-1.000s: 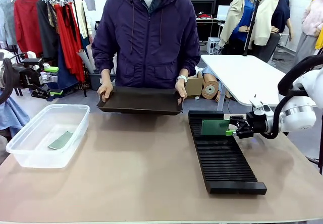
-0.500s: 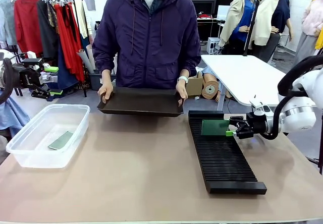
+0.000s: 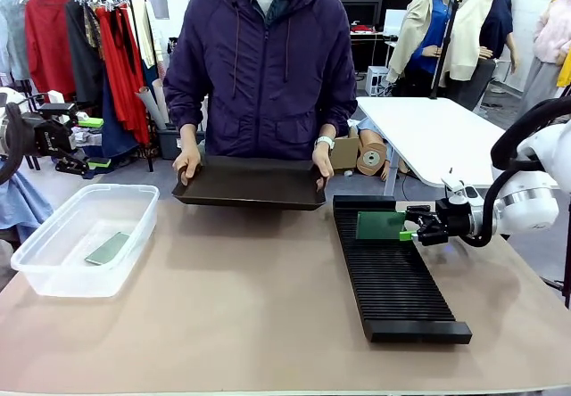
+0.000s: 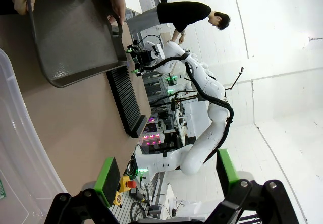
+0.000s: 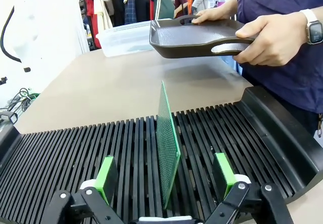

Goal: Sort PCBs into racks and boxes based on the side picked up.
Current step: If the short side of the Blank PCB is picked up, insert it into the PCB Rack ; if the long side is picked up, place it in the Organizing box.

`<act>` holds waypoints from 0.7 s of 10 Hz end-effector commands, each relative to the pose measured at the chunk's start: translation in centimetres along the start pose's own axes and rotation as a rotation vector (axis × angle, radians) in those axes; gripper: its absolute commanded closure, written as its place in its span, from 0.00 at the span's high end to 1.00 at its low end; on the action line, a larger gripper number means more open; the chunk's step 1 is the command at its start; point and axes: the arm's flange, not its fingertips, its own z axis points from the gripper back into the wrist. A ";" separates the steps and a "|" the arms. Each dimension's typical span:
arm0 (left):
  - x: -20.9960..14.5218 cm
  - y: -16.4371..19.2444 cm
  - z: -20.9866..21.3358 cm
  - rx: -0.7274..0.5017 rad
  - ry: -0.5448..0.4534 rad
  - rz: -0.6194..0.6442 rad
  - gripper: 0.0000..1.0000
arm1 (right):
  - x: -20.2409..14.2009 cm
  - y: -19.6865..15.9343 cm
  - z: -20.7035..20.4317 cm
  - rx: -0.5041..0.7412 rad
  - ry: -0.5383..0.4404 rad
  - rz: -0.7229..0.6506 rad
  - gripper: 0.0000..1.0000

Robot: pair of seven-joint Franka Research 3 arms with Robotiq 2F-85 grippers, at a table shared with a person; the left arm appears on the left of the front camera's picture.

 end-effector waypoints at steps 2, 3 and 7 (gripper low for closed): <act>-0.1 -0.2 0.1 -0.003 0.000 -0.008 1.00 | 0.3 0.0 0.0 -0.001 0.002 0.011 1.00; -0.1 -0.2 0.1 -0.003 0.000 -0.008 1.00 | 0.3 0.0 0.0 -0.001 0.002 0.011 1.00; -0.1 -0.2 0.1 -0.003 0.000 -0.008 1.00 | 0.3 0.0 0.0 -0.001 0.002 0.011 1.00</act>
